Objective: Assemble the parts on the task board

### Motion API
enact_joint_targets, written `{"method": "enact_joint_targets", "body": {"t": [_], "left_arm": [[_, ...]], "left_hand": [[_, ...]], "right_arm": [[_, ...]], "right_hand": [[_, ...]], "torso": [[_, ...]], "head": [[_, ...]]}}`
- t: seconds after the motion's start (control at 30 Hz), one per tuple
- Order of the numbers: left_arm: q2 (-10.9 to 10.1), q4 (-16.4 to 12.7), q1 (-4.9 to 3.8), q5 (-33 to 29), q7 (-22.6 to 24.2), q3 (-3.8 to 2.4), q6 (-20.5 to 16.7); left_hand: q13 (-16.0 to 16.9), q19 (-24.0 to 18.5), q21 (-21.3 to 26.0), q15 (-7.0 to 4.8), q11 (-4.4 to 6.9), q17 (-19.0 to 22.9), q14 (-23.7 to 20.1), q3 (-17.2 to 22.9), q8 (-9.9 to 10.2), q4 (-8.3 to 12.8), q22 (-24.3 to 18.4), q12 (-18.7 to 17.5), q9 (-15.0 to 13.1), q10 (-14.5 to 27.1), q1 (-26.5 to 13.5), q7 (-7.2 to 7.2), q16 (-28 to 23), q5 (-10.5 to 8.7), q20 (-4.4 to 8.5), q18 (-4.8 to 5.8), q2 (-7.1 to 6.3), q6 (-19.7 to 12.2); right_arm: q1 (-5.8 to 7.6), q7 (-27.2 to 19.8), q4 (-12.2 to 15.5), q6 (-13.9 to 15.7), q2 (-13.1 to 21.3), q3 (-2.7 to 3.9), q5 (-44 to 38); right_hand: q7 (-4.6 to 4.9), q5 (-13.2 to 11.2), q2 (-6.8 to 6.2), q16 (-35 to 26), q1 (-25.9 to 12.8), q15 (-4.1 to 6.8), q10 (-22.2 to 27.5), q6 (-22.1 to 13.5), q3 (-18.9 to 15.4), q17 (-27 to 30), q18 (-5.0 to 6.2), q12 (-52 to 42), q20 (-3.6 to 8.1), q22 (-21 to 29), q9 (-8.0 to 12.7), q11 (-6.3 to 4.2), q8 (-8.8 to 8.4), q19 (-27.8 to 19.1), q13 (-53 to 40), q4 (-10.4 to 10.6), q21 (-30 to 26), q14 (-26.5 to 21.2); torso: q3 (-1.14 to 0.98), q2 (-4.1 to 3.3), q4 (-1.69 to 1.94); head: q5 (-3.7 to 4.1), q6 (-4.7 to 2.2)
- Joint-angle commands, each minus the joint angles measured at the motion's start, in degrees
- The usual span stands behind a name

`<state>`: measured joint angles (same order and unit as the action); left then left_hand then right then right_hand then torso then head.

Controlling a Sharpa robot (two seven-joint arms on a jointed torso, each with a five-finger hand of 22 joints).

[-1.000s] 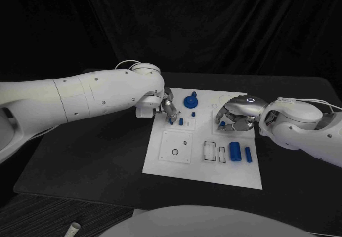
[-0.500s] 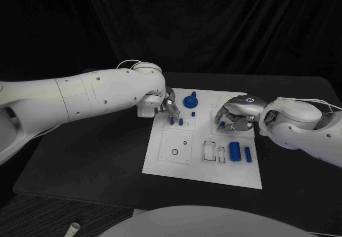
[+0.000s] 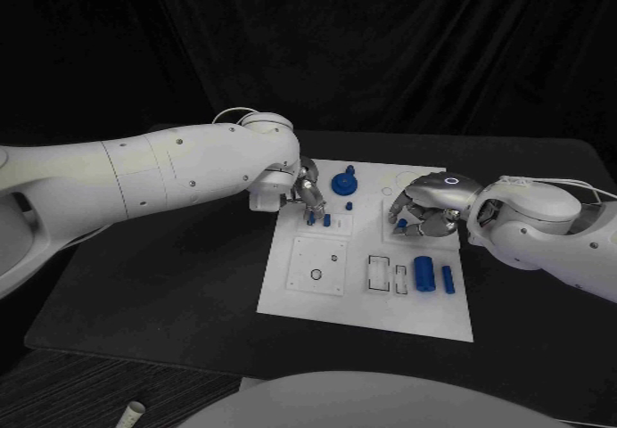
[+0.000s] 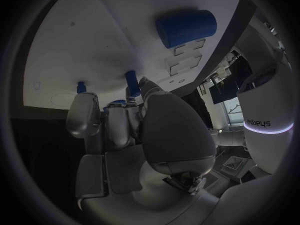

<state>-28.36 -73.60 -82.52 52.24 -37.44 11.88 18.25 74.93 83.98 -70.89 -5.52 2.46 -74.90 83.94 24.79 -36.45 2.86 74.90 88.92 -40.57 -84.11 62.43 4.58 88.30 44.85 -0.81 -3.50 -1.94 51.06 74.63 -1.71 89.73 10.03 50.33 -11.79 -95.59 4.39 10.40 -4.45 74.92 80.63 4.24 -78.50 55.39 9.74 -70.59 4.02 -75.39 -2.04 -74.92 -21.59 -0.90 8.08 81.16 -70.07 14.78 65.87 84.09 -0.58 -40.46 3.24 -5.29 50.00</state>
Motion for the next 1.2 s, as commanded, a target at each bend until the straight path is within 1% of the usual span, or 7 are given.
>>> {"method": "enact_joint_targets", "body": {"t": [0.03, 0.07, 0.4, 0.63, 0.8, 0.9, 1.2], "left_arm": [[0.0, -0.1, 0.35, 0.0, -0.2, 0.23, 0.5], [-0.1, -0.2, 0.35, 0.0, -0.3, 0.23, 0.4], [-1.1, -2.0, 0.35, 0.0, -1.7, 0.23, -1.7], [-1.9, -2.8, 0.34, 0.0, -2.5, 0.22, -2.4], [-2.3, -3.0, 0.34, 0.0, -2.7, 0.22, -2.5], [-2.3, -3.1, 0.34, 0.0, -2.7, 0.22, -2.6], [-2.5, -3.4, 0.34, 0.0, -2.9, 0.22, -3.3]], "left_hand": [[14.7, 0.3, 0.0, -0.33, 0.30, -13.6, 5.6, 5.2, 0.1, 5.0, 10.3, 0.2, 0.1, -5.7, 0.5, -2.26, -0.4, 0.15, 0.34, -0.11, 0.55, -2.0], [14.7, 0.3, 0.0, -0.33, 0.30, -13.6, 5.6, 5.2, 0.1, 5.0, 10.3, 0.2, 0.1, -5.7, 0.5, -2.26, -0.4, 0.15, 0.34, -0.11, 0.55, -2.0], [14.6, 0.4, -0.1, -0.37, 0.34, -13.4, 5.6, 5.3, -0.4, 5.1, 10.3, 0.1, 0.4, -5.7, 0.5, -2.27, -0.7, 1.28, 0.37, -0.09, 0.23, -2.0], [14.6, 0.4, -0.2, -0.37, 0.35, -13.4, 5.5, 5.3, -0.5, 5.1, 10.3, 0.1, 0.5, -5.7, 0.5, -2.27, -0.8, 1.43, 0.37, -0.07, 0.19, -2.0], [14.6, 0.4, -0.2, -0.37, 0.35, -13.4, 5.5, 5.3, -0.5, 5.1, 10.3, 0.1, 0.5, -5.7, 0.5, -2.27, -0.8, 1.43, 0.37, -0.07, 0.19, -2.0], [14.6, 0.4, -0.2, -0.37, 0.35, -13.3, 5.5, 5.3, -0.6, 5.1, 10.3, 0.1, 0.5, -5.7, 0.4, -2.28, -0.9, 1.59, 0.37, -0.07, 0.15, -2.0], [14.5, 0.5, -0.3, -0.37, 0.36, -13.2, 5.5, 5.3, -0.7, 5.1, 10.4, -0.2, 0.6, -5.6, 0.5, -2.29, -1.0, 1.84, 0.38, -0.06, 0.10, -2.0]], "right_arm": [[-0.15, 1.0, 0.1, -0.3, 0.1, 0.02, -0.1], [-0.16, 1.0, 0.1, -0.3, 0.1, 0.02, -0.1], [-0.21, 1.0, 0.1, -0.3, 0.2, 0.02, -0.1], [-0.24, 1.0, 0.1, -0.2, 0.3, 0.02, -0.1], [-0.26, 1.0, 0.1, -0.1, 0.4, 0.02, -0.1], [-0.28, 1.0, 0.1, -0.1, 0.4, 0.02, -0.1], [-0.36, 1.0, 0.1, -0.1, 0.5, 0.02, -0.1]], "right_hand": [[0.10, 0.2, 0.04, -0.3, 0.3, 0.17, 0.4, 0.2, 0.1, 0.0, 0.94, 0.4, -0.02, -7.9, 0.1, -0.11, -0.28, -0.4, 0.8, -0.2, -0.3, 0.4], [0.11, 0.2, 0.05, -0.4, 0.4, 0.17, 0.4, 0.1, 0.1, 0.2, 0.96, 0.4, -0.02, -7.9, 0.1, -0.10, -0.29, -0.5, 0.9, -0.3, -0.4, 0.4], [0.12, 0.3, 0.01, -0.7, 0.4, 0.16, 0.5, 0.1, 0.1, 0.5, 1.01, 0.7, -0.02, -7.8, 0.1, -0.09, -0.34, -0.6, 1.2, -0.3, -0.8, 0.3], [0.13, 0.4, 0.00, -0.8, 0.4, 0.16, 0.6, 0.1, 0.1, 0.6, 1.04, 0.8, -0.02, -7.7, 0.1, -0.09, -0.35, -0.6, 1.3, -0.3, -0.9, 0.3], [0.13, 0.4, -0.02, -1.0, 0.4, 0.16, 0.6, 0.1, 0.1, 0.8, 1.05, 0.9, -0.02, -7.7, 0.1, -0.08, -0.37, -0.6, 1.3, -0.3, -1.0, 0.2], [0.13, 0.4, -0.02, -1.0, 0.4, 0.16, 0.6, 0.1, 0.1, 0.8, 1.05, 0.9, -0.02, -7.7, 0.1, -0.08, -0.37, -0.6, 1.3, -0.3, -1.0, 0.2], [0.13, 0.4, -0.04, -1.1, 0.3, 0.15, 0.7, 0.1, 0.1, 0.9, 1.07, 1.0, -0.03, -7.7, 0.1, -0.08, -0.38, -0.7, 1.4, -0.3, -1.1, 0.2]], "torso": [[0.01, 0.05, 0.02], [0.02, 0.07, 0.01], [0.04, 0.03, -0.01], [-0.03, 0.12, 0.16], [-0.07, 0.28, 0.08], [-0.11, 0.32, 0.01], [0.01, 0.15, -0.01]], "head": [[0.00, 0.00], [0.07, 0.00], [-0.19, 0.00], [0.14, 0.00], [0.27, 0.00], [0.05, 0.00], [-0.09, 0.00]]}}
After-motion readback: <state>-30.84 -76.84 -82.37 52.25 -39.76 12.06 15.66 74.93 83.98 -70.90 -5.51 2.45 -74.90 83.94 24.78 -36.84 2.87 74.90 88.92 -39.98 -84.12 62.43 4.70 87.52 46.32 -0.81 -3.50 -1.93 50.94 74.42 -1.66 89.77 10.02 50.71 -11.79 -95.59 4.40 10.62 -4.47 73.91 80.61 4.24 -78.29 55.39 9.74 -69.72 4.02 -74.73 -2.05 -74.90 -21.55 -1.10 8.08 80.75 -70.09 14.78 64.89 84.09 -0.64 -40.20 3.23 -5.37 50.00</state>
